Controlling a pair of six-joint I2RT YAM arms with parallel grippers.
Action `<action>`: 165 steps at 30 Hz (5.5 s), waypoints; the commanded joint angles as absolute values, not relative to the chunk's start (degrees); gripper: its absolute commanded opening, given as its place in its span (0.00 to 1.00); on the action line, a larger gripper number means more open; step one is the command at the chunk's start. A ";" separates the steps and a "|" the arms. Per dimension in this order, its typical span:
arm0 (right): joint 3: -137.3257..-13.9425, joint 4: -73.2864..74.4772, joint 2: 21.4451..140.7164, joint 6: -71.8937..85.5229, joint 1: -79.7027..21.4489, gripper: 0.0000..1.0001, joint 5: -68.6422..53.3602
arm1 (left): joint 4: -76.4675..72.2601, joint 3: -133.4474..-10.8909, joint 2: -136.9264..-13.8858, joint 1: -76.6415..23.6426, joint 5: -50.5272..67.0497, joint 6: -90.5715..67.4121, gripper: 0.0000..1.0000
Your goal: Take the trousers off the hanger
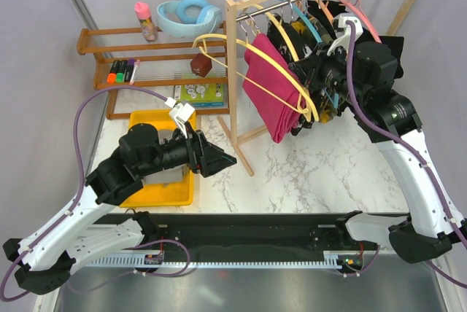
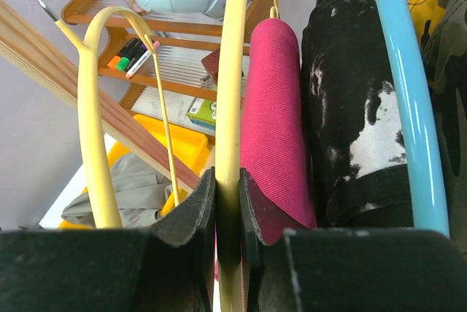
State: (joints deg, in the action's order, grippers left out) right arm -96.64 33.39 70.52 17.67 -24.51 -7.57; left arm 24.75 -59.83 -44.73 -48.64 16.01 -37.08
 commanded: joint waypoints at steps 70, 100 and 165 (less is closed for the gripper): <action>-84.83 29.35 58.20 34.71 -24.26 0.00 -5.97 | -0.43 -57.57 -56.94 -93.58 -39.53 -14.26 0.71; -77.34 32.08 46.50 43.59 -24.26 0.00 -8.35 | -3.61 -79.01 -89.56 -95.19 -64.07 -11.60 0.78; -45.36 44.12 24.79 39.29 -24.26 0.00 -1.23 | -35.33 -69.79 -66.28 -102.83 -66.97 29.26 0.02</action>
State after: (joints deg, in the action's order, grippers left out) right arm -47.24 42.89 26.17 41.85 -24.51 -5.30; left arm -24.10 -69.54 -72.49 -102.26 -64.18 25.65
